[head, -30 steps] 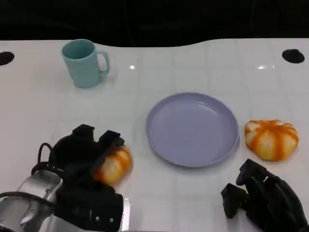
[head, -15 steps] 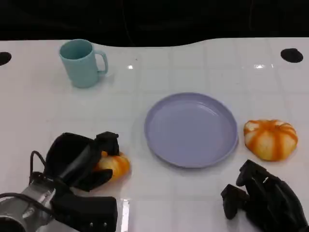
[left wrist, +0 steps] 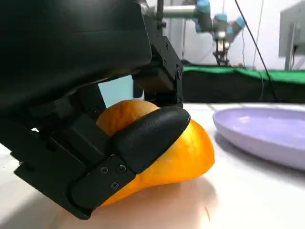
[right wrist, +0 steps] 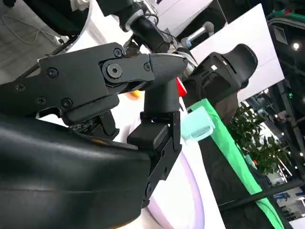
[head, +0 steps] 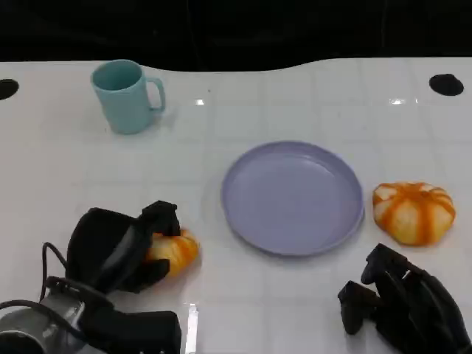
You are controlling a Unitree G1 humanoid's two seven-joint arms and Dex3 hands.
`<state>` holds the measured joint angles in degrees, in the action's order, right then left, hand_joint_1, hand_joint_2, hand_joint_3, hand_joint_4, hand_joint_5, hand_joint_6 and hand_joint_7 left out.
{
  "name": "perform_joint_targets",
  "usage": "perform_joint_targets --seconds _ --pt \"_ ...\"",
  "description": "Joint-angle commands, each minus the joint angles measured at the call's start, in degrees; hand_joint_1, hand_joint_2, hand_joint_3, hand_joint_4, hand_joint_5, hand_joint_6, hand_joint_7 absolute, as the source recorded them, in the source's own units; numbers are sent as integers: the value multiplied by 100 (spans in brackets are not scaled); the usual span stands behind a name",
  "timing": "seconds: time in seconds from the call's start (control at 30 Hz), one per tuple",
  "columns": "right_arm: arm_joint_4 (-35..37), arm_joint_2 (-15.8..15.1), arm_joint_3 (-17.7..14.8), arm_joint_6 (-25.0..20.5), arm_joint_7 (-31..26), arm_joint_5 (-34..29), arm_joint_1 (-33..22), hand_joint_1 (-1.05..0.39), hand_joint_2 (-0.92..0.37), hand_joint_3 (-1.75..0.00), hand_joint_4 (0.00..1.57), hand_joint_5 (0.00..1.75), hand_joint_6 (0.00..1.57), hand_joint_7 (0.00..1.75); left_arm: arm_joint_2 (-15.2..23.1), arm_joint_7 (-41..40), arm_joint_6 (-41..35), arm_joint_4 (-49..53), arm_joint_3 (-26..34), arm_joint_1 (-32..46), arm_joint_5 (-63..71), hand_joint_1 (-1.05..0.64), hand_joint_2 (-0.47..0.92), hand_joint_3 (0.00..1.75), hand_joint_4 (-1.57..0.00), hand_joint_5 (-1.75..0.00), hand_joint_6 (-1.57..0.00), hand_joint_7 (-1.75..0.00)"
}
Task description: Grasp the bread from the table and place it into the plate.
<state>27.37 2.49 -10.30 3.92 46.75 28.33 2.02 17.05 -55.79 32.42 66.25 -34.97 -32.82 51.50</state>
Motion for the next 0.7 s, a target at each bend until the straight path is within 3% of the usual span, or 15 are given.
perform_joint_targets --seconds 0.03,0.37,0.7 --pt "20 -57 -20 45 -29 -7 22 -57 -92 -22 78 174 68 148 -38 -278 153 -20 173 -104 -229 -98 91 175 -157 -175 -157 -175" --pt "71 -69 -32 52 7 9 51 -57 -92 -24 77 173 67 149 -172 207 463 -492 843 -315 -1042 -95 92 167 -157 -175 -157 -175" --pt "98 -78 -16 68 16 -21 68 -57 -92 -23 77 173 67 149 -540 1065 541 -989 1098 -597 -1388 -97 75 151 -157 -175 -136 -175"
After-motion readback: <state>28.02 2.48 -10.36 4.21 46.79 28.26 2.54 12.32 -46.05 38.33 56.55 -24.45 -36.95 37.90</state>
